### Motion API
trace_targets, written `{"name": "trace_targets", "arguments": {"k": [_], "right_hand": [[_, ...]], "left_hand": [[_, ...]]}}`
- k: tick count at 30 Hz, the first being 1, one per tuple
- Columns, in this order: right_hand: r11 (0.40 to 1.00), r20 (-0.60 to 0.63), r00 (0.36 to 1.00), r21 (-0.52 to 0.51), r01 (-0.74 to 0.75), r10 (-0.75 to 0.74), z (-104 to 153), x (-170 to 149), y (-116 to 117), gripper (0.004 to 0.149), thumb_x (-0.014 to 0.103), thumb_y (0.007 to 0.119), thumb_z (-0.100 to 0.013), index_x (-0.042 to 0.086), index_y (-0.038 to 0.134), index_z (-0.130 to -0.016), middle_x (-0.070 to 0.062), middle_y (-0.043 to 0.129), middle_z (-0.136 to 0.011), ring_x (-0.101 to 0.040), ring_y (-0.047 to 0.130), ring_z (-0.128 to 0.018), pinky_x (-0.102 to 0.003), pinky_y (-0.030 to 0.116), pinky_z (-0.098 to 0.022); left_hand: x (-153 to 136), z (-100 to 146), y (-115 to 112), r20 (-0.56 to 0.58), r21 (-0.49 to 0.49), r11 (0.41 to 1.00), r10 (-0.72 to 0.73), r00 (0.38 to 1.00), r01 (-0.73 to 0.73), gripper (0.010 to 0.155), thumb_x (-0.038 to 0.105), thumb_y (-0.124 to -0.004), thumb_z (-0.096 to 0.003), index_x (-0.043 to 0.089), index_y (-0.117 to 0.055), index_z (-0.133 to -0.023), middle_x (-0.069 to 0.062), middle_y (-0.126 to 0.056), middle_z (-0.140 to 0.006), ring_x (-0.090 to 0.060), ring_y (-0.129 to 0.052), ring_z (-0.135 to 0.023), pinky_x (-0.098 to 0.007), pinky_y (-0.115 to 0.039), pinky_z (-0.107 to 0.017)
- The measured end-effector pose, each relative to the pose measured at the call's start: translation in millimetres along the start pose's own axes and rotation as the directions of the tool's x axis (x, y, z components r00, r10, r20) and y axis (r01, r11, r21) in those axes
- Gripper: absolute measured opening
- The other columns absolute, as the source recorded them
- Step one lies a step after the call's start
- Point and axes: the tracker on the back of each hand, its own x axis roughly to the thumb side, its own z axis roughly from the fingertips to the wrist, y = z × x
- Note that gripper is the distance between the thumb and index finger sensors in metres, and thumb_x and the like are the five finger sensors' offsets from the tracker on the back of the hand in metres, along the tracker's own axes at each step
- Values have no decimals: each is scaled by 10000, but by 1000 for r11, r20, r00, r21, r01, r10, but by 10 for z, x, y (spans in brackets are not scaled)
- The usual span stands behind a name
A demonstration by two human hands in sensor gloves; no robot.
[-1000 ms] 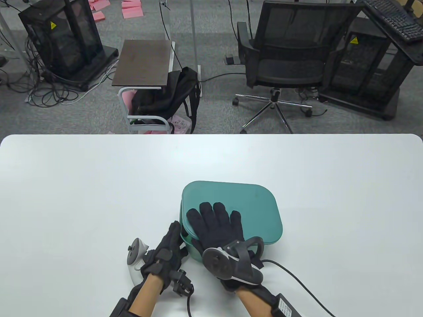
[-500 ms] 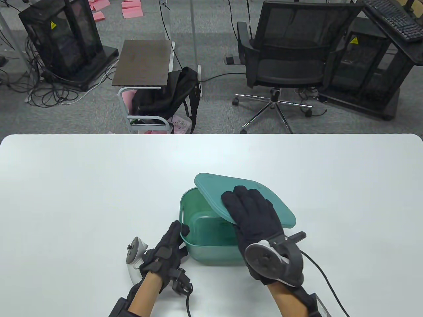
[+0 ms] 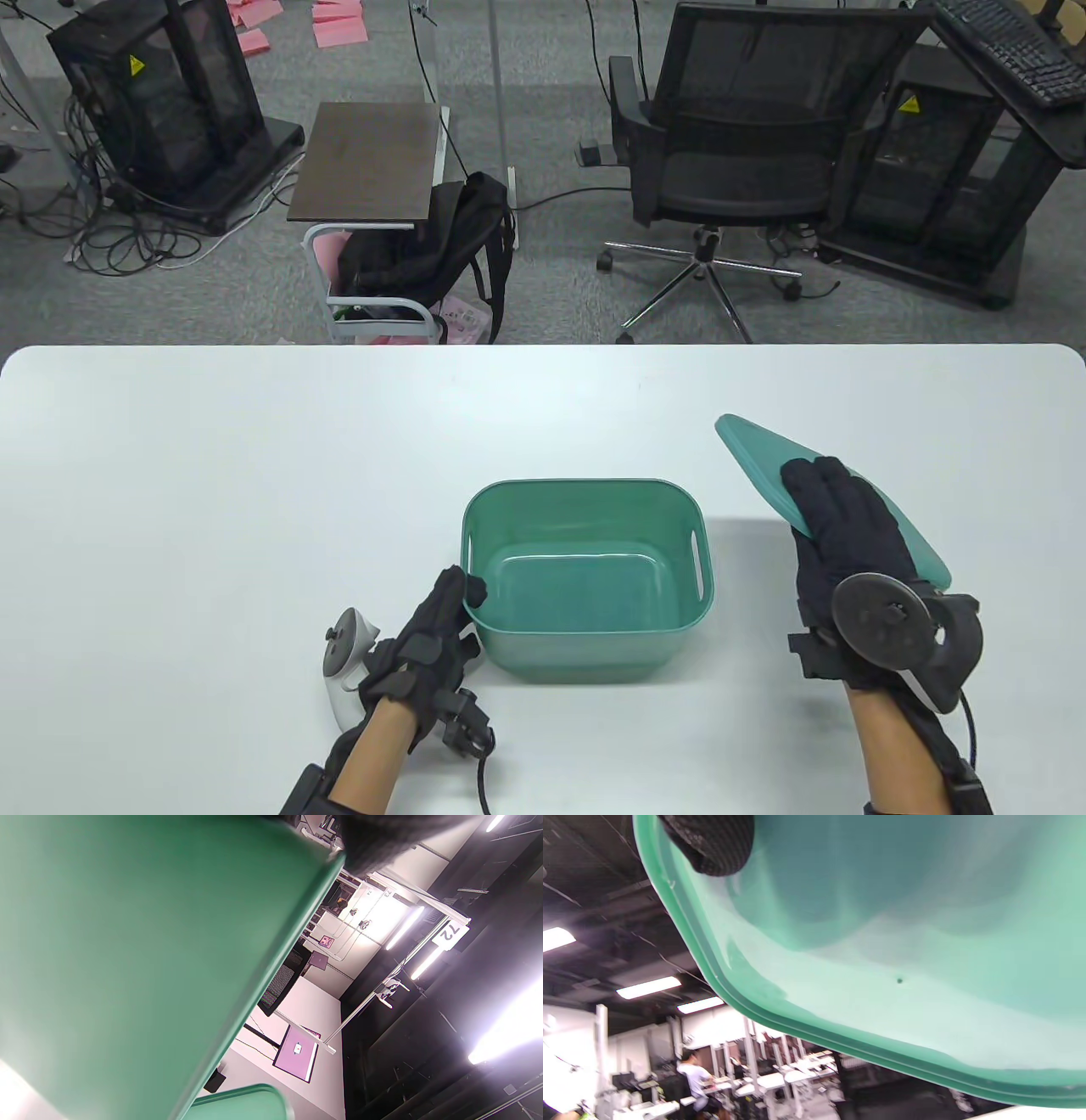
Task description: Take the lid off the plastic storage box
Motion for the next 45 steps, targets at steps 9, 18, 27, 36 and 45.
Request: {"name": "trace_targets", "arguments": {"k": [9, 18, 27, 36, 45], "right_hand": [[974, -63, 987, 183, -135, 149, 304, -622, 584, 424, 393, 692, -580, 426, 652, -1001, -16, 736, -1078, -395, 817, -895, -625, 726, -615], [919, 14, 973, 327, -221, 230, 458, -599, 944, 420, 373, 711, -576, 416, 673, -992, -28, 730, -1084, -398, 767, -934, -681, 640, -647], [831, -16, 988, 544, -119, 153, 549, -676, 1077, 522, 305, 748, -574, 356, 552, -1054, -64, 581, -1151, -428, 560, -1024, -706, 475, -683], [755, -39, 994, 654, -54, 105, 651, -750, 1177, 669, 278, 828, -551, 313, 437, -1092, -99, 427, -1185, -457, 411, -1049, -711, 414, -683], [635, -54, 993, 772, -25, 104, 735, -786, 1302, 776, 244, 852, -539, 288, 332, -1114, -119, 282, -1189, -467, 280, -1050, -705, 400, -694]], "left_hand": [[2, -2, 2, 0, -1, 1000, 0, 1000, 0, 631, 606, -591, -594, 100, -648, -966, -243, -100, -1151, -532, -120, -1002, -720, -233, -620], [5, 0, 3, -2, 5, 1000, 1, 1000, -1, 632, 604, -594, -594, 100, -640, -973, -242, -98, -1150, -532, -118, -1002, -720, -235, -620], [13, -5, 12, 5, 14, 1000, -4, 1000, 4, 635, 591, -604, -598, 93, -610, -991, -246, -92, -1147, -533, -118, -1001, -720, -235, -620], [18, -7, 16, 7, 17, 1000, -6, 1000, 5, 636, 587, -606, -597, 88, -608, -991, -248, -93, -1147, -534, -119, -1000, -719, -235, -620], [20, -7, 18, 7, 17, 1000, -7, 1000, 7, 635, 585, -606, -598, 86, -609, -991, -246, -91, -1146, -534, -117, -999, -719, -235, -620]]}}
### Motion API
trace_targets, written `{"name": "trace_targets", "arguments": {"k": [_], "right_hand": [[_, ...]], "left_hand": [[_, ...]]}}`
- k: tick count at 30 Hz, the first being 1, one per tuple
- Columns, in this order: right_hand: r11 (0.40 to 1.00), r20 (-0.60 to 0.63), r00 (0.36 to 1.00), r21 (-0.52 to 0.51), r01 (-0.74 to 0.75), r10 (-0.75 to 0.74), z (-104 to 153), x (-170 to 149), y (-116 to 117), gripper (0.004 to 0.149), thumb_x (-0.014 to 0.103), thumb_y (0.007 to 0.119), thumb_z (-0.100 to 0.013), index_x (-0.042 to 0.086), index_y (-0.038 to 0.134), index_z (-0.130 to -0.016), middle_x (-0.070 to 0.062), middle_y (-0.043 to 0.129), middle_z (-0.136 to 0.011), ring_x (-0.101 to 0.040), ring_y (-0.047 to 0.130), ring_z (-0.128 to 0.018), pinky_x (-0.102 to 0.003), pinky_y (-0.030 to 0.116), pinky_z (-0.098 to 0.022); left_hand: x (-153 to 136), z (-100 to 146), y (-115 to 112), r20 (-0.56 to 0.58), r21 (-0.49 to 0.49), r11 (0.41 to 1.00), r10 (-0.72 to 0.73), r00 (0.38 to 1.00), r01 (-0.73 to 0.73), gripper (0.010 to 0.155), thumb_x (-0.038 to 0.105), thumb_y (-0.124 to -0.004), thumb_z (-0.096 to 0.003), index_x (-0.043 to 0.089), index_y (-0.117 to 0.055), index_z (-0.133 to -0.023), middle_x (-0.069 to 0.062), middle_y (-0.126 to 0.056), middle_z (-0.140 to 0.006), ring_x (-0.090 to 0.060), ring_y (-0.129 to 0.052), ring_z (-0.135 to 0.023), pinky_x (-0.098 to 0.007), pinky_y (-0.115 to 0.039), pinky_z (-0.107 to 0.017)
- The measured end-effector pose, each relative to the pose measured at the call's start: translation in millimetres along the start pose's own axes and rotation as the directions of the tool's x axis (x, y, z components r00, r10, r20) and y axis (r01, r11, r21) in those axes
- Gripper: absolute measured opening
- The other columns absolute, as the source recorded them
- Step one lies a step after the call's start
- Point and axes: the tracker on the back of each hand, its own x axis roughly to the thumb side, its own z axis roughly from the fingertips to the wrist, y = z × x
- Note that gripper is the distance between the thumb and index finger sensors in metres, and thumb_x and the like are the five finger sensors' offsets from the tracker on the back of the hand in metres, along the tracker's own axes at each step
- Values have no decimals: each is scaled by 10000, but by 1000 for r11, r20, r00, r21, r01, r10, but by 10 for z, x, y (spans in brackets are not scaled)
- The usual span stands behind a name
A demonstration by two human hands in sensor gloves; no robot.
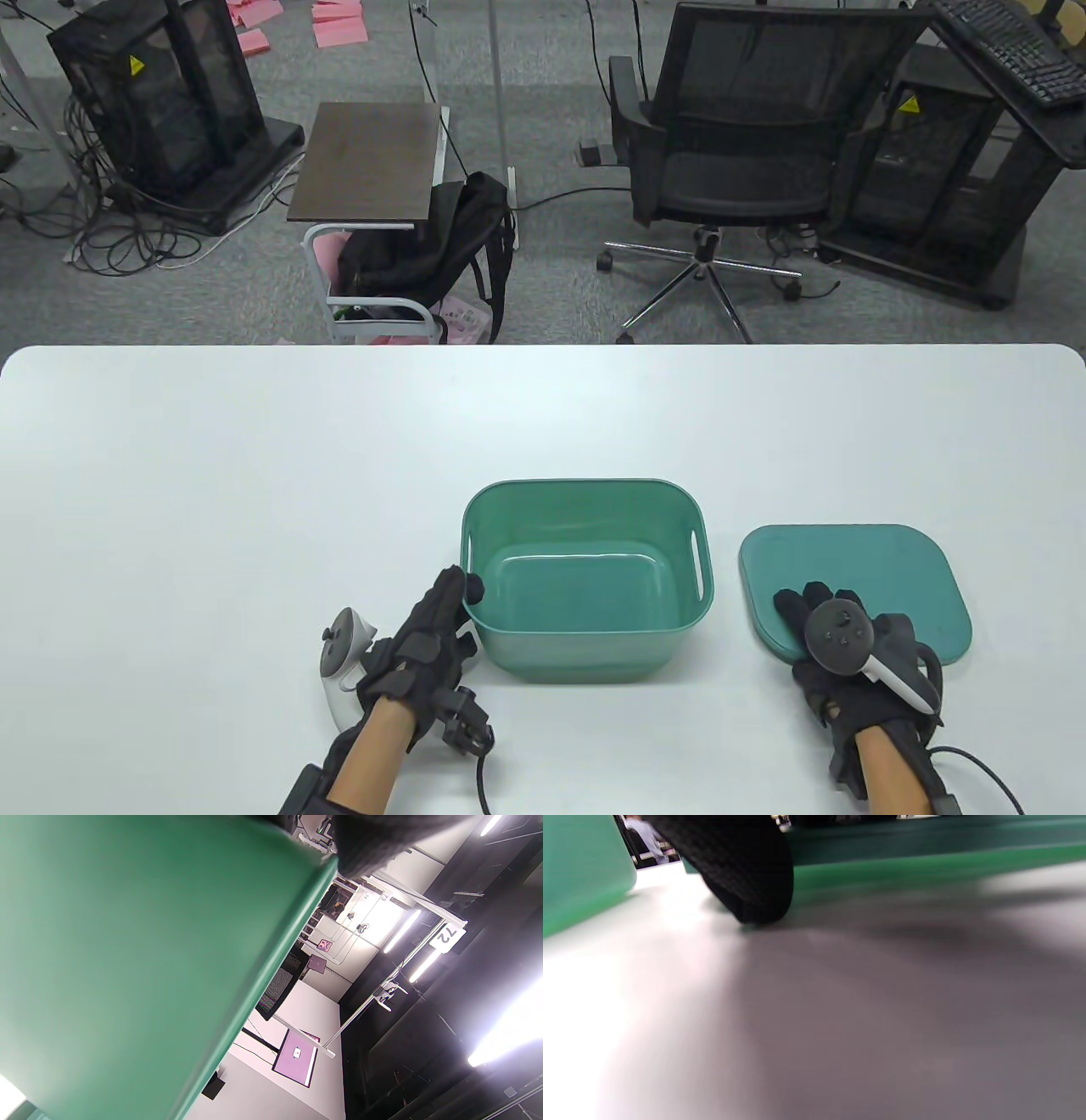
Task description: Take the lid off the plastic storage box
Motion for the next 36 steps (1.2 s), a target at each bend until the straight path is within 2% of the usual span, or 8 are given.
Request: {"name": "trace_targets", "arguments": {"k": [1, 3, 11, 21, 25, 29, 34, 36], "right_hand": [[1000, -7, 1000, -14, 16, -16, -2, 5, -1, 775, 235, 857, -535, 286, 343, -1113, -121, 282, -1189, -469, 275, -1051, -712, 391, -692], [998, -17, 1000, 62, 3, -2, -19, 4, 7, 710, 233, 822, -556, 284, 385, -1113, -130, 282, -1191, -475, 278, -1051, -713, 402, -696], [997, -3, 998, 25, 69, -69, -3, -23, -4, 689, 283, 813, -562, 274, 406, -1117, -139, 282, -1193, -476, 260, -1051, -721, 385, -695], [987, 31, 993, -102, 121, -118, 91, -35, -135, 666, 430, 774, -570, 264, 437, -1120, -163, 319, -1198, -503, 320, -1050, -735, 381, -682], [966, 70, 985, -192, 171, -161, 180, 42, -293, 658, 502, 710, -585, 263, 429, -1130, -168, 327, -1203, -503, 317, -1052, -734, 373, -680], [916, 172, 969, -333, 225, -176, 322, 283, -513, 652, 542, 663, -590, 267, 431, -1134, -162, 341, -1208, -494, 331, -1058, -729, 381, -685], [834, 313, 940, -476, 278, -135, 497, 697, -693, 677, 590, 647, -578, 276, 427, -1137, -152, 348, -1213, -489, 340, -1063, -733, 385, -683], [799, 361, 926, -523, 298, -109, 569, 885, -733, 704, 626, 629, -567, 282, 414, -1141, -150, 337, -1217, -489, 327, -1067, -739, 371, -681]], "left_hand": [[0, 0, 0, 0, -1, 1000, 0, 1000, 0, 637, 586, -606, -597, 85, -608, -991, -249, -91, -1145, -535, -117, -998, -719, -234, -620], [1, -1, 0, 0, -1, 1000, -1, 1000, 1, 636, 585, -606, -598, 84, -608, -990, -248, -90, -1145, -533, -116, -999, -718, -234, -621], [1, 3, 1, -2, 3, 1000, -1, 1000, 1, 641, 589, -609, -598, 90, -598, -1001, -249, -91, -1144, -535, -116, -997, -716, -236, -623], [29, 19, 34, 52, 38, 999, 6, 999, -8, 760, 653, -595, -591, 114, -422, -1099, -266, -92, -1141, -546, -121, -991, -701, -250, -644], [215, 75, 37, 160, 68, 995, -78, 984, 68, 803, 654, -593, -585, 123, -350, -1135, -250, -62, -1143, -536, -87, -992, -700, -210, -646], [544, 206, -94, 322, 151, 935, -355, 878, 322, 780, 616, -643, -574, 155, -419, -1162, -199, -104, -1173, -505, -72, -1013, -692, -155, -651], [801, 410, -350, 436, 303, 741, -667, 605, 599, 780, 625, -702, -552, 226, -472, -1182, -142, -151, -1206, -474, -65, -1039, -681, -90, -652], [845, 475, -452, 433, 373, 609, -781, 450, 700, 789, 652, -714, -540, 267, -481, -1187, -115, -165, -1219, -457, -64, -1053, -677, -71, -654]]}}
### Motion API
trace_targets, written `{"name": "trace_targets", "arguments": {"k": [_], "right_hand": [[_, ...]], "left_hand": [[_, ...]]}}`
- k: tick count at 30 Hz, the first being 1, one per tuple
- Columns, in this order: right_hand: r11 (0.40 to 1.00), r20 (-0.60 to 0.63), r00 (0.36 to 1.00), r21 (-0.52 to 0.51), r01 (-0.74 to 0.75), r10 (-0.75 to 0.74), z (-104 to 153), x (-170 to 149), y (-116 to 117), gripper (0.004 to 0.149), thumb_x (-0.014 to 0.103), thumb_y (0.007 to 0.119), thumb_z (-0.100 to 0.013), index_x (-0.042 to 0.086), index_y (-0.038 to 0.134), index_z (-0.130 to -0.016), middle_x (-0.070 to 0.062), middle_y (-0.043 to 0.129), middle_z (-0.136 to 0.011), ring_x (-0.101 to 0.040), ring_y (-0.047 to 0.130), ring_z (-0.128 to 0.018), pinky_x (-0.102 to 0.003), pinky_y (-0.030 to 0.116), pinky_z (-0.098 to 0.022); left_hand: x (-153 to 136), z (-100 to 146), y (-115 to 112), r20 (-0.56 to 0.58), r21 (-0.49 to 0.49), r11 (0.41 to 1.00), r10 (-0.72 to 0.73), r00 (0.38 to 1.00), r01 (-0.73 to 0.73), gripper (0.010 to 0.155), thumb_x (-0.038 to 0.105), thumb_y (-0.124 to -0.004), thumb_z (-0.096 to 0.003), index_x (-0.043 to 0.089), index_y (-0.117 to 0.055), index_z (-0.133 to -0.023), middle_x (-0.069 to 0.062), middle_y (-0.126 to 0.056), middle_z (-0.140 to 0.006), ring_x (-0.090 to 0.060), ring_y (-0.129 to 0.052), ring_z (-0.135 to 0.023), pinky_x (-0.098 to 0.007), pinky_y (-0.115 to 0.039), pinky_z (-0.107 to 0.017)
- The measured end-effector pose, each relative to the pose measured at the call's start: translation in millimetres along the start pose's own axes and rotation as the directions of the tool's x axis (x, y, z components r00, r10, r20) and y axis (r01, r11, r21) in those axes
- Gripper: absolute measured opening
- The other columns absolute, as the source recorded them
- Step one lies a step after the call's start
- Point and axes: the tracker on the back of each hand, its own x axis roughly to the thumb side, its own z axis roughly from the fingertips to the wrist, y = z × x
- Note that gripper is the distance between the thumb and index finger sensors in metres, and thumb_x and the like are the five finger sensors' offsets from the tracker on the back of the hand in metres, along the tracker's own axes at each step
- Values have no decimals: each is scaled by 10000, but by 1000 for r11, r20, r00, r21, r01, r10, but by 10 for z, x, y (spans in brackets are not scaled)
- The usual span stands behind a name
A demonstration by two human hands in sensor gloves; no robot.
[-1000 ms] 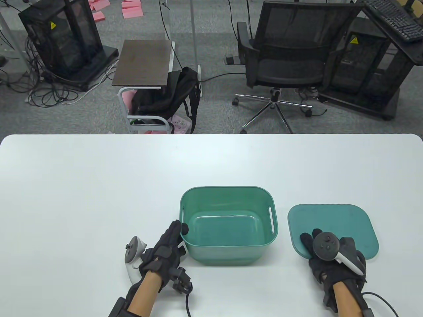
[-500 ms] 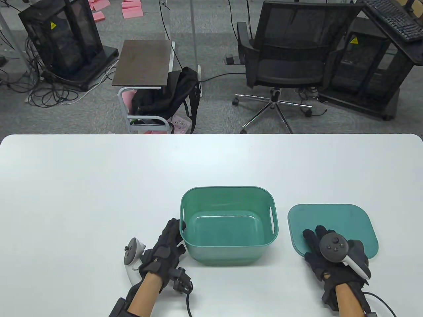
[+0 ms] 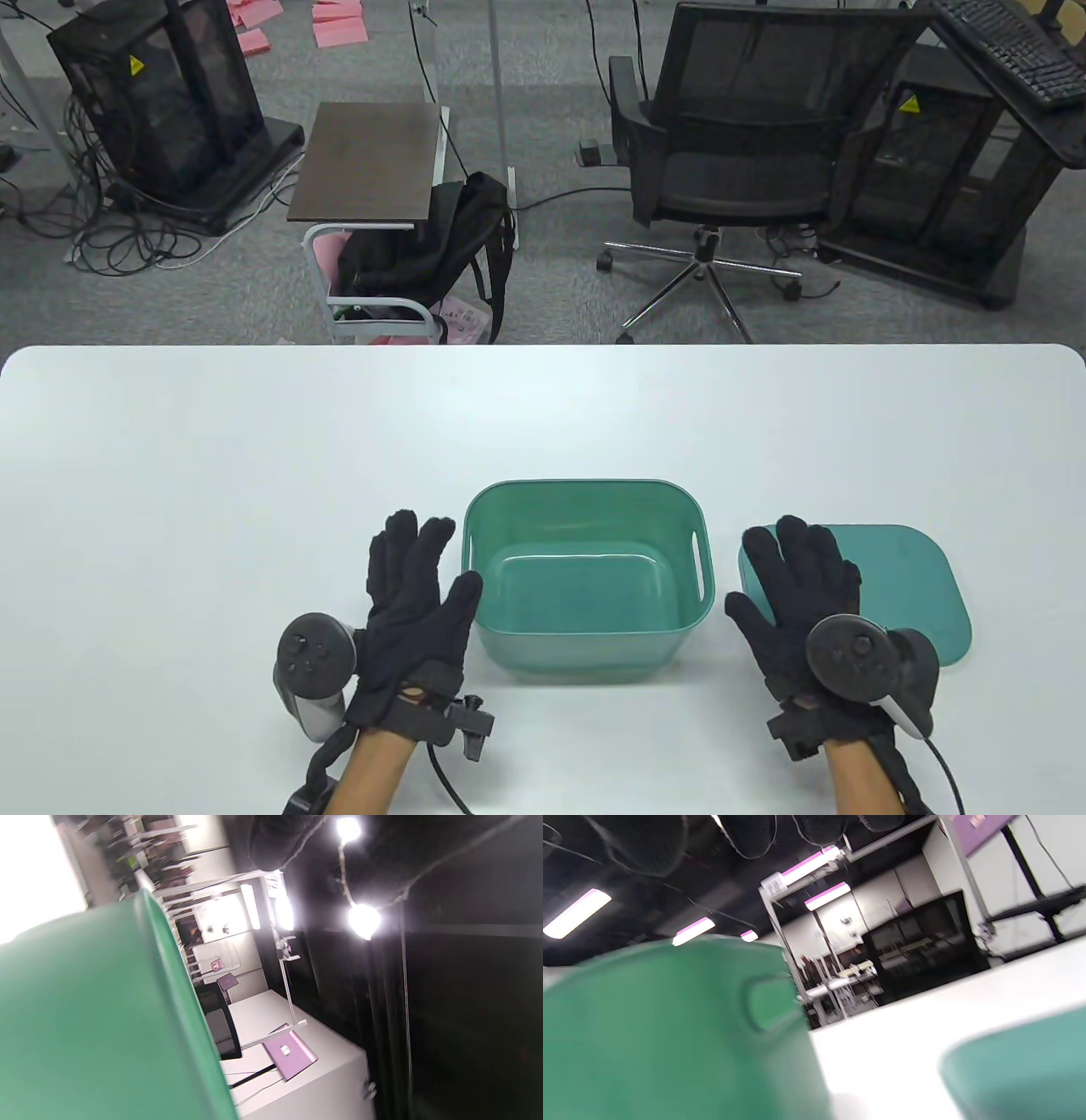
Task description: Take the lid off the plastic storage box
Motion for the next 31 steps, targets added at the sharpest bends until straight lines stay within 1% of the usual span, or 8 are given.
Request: {"name": "trace_targets", "arguments": {"k": [1, 2, 3, 5, 8, 13, 25, 31], "right_hand": [[999, 45, 999, -49, 9, -7, -1, 149, 8, 734, 659, 613, -558, 282, 395, -1148, -149, 332, -1221, -491, 320, -1070, -740, 368, -683], [998, 63, 998, -66, 12, -8, -1, 214, 15, 753, 683, 601, -546, 283, 394, -1149, -148, 330, -1222, -491, 313, -1071, -744, 360, -681], [997, 89, 996, -80, 12, -5, 3, 298, 32, 766, 701, 589, -540, 288, 384, -1152, -144, 321, -1226, -489, 302, -1075, -747, 348, -681], [994, 150, 988, -104, -12, 28, 22, 493, 102, 801, 743, 553, -523, 300, 348, -1158, -142, 288, -1231, -488, 272, -1079, -751, 323, -681], [990, 211, 972, -114, -82, 104, 51, 657, 207, 812, 777, 515, -506, 320, 347, -1157, -132, 293, -1234, -482, 269, -1084, -753, 311, -680], [990, 237, 963, -86, -111, 129, 70, 714, 286, 818, 785, 500, -501, 323, 346, -1159, -131, 274, -1235, -483, 253, -1084, -753, 298, -684], [991, 190, 976, -106, -88, 107, 54, 587, 226, 806, 774, 505, -508, 316, 369, -1157, -137, 287, -1232, -487, 265, -1081, -755, 305, -678], [992, 170, 981, -93, -80, 95, 57, 526, 226, 800, 771, 506, -511, 315, 379, -1155, -137, 288, -1232, -488, 267, -1080, -756, 307, -677]], "left_hand": [[69, 11, -16, 46, -16, 996, -87, 995, 87, 797, 671, -719, -534, 287, -480, -1191, -103, -170, -1225, -452, -66, -1059, -677, -62, -653], [105, 17, -31, 72, -18, 991, -133, 988, 135, 802, 685, -725, -529, 313, -476, -1195, -86, -173, -1233, -438, -62, -1068, -670, -45, -655], [155, 26, -53, 109, -19, 974, -224, 969, 227, 817, 720, -717, -519, 344, -464, -1199, -72, -178, -1240, -435, -64, -1073, -671, -40, -654], [233, 45, -105, 159, -23, 934, -348, 924, 356, 855, 784, -701, -498, 381, -448, -1208, -51, -181, -1252, -424, -63, -1086, -667, -20, -653], [259, 51, -169, 190, -46, 905, -408, 893, 424, 898, 851, -665, -474, 403, -429, -1215, -35, -174, -1260, -425, -57, -1092, -672, -16, -650], [254, 46, -193, 200, -61, 898, -416, 887, 435, 916, 879, -636, -465, 398, -438, -1219, -39, -186, -1263, -436, -65, -1090, -673, -20, -649], [244, 36, -201, 188, -73, 904, -402, 896, 421, 914, 880, -617, -470, 382, -456, -1220, -52, -201, -1262, -444, -80, -1088, -676, -37, -650], [245, 36, -225, 186, -88, 903, -400, 897, 421, 916, 879, -612, -474, 372, -461, -1222, -57, -201, -1261, -447, -80, -1086, -678, -41, -648]]}}
